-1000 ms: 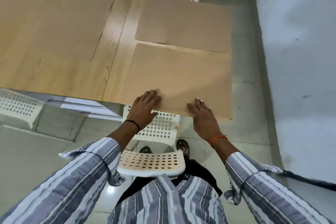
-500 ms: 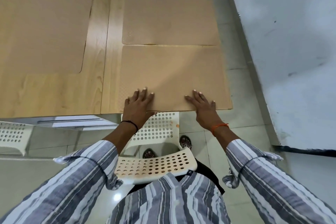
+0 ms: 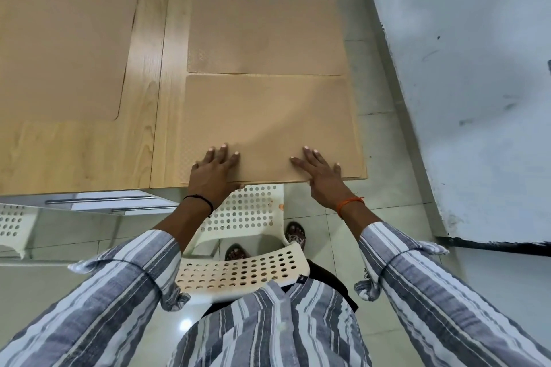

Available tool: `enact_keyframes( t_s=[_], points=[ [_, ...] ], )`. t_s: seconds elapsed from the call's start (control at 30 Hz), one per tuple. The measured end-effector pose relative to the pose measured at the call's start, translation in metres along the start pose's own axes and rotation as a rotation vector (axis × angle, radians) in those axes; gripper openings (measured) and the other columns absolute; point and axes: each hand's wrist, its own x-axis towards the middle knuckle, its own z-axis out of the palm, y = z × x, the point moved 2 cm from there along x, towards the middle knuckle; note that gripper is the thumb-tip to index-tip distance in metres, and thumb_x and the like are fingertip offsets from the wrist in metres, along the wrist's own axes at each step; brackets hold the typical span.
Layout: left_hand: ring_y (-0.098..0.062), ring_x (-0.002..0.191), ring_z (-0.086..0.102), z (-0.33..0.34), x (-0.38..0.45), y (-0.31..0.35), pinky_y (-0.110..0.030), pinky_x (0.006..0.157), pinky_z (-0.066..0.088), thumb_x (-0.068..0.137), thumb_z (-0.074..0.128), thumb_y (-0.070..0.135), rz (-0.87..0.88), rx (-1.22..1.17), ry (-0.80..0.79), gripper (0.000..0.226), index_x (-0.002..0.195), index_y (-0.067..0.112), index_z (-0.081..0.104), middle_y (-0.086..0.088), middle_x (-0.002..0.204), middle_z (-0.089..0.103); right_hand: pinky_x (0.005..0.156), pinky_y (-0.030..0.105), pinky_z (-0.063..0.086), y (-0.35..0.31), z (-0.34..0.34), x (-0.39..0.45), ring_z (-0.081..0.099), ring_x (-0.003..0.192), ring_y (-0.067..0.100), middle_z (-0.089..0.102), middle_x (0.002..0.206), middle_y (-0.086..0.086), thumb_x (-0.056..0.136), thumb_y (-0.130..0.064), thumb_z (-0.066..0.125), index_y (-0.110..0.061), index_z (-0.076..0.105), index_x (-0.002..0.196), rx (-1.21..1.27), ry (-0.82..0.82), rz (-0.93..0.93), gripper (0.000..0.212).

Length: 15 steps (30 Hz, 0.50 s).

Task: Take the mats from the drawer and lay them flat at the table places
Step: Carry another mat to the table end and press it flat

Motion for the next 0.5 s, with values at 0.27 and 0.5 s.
enact_keyframes(
  t_s=[0.27, 0.5],
  points=[
    [-0.026, 0.149, 0.015, -0.004, 0.001, 0.001, -0.050, 0.109, 0.036, 0.083, 0.062, 0.056, -0.009, -0.027, -0.010, 0.079, 0.151, 0.032, 0.029, 0.001, 0.162, 0.015, 0.113, 0.067, 0.009, 0.001, -0.002, -0.001, -0.002, 0.152, 0.015, -0.004, 0.165, -0.011, 0.091, 0.007, 0.043, -0.043, 0.022, 0.151, 0.041, 0.012, -0.014, 0.081],
    [-0.026, 0.146, 0.024, -0.016, 0.005, 0.004, -0.044, 0.103, 0.040, 0.083, 0.059, 0.061, -0.027, -0.049, -0.038, 0.073, 0.147, 0.032, 0.037, 0.001, 0.159, 0.025, 0.117, 0.062, 0.009, 0.003, 0.003, -0.007, 0.001, 0.153, 0.020, 0.001, 0.165, -0.007, 0.102, -0.028, 0.041, -0.037, 0.024, 0.152, 0.066, 0.103, 0.006, 0.054]
  ],
)
